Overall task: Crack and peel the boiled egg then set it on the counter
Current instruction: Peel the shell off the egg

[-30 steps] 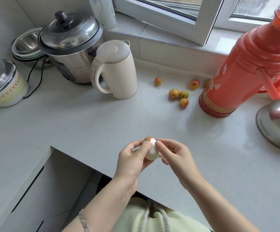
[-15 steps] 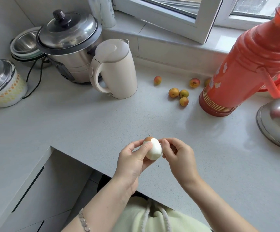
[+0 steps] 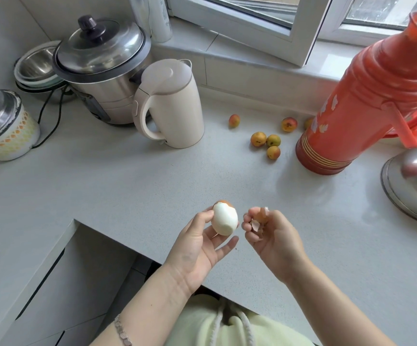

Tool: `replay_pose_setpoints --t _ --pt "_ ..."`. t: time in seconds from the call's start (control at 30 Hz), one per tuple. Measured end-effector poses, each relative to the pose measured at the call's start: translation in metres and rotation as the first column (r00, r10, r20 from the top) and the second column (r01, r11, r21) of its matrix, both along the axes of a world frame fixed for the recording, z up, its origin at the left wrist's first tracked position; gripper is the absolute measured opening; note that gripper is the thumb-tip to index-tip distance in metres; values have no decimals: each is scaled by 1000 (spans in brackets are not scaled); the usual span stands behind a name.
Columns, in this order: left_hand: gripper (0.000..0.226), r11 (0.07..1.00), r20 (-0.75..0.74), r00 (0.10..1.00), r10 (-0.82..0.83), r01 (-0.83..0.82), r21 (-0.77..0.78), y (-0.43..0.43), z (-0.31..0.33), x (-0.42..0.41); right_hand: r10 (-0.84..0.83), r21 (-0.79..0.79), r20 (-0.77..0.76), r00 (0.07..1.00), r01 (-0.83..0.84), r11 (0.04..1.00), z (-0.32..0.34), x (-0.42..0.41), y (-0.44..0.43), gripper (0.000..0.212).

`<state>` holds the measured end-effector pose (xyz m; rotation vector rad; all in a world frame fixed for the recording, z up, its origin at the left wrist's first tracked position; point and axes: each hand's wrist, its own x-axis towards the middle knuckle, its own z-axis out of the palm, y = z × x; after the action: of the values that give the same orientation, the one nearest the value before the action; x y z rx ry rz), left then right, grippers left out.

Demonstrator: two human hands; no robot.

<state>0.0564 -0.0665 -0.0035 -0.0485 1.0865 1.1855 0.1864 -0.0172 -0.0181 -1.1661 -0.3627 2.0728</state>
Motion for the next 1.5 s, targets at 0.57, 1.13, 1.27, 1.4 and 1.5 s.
replay_pose_setpoints --t 0.57,1.13,1.27,1.4,1.5 --pt "19 991 -398 912 -101 126 37 0 5 2 148 419 541 828 -417 806 0 -6 -6 17" --pt "26 990 -423 900 -104 137 46 -6 6 8 -54 444 624 780 -296 846 -2 -11 -12 34" --pt "26 996 -401 913 -75 91 21 -4 6 7 -60 378 502 863 -156 913 -1 -12 -10 31" --pt "19 998 -45 997 59 -57 30 -2 8 0 -42 358 362 931 -97 929 1 -7 -9 28" --pt "21 997 63 996 68 -69 19 -3 9 -2 24 308 362 932 -144 940 1 -3 -9 26"
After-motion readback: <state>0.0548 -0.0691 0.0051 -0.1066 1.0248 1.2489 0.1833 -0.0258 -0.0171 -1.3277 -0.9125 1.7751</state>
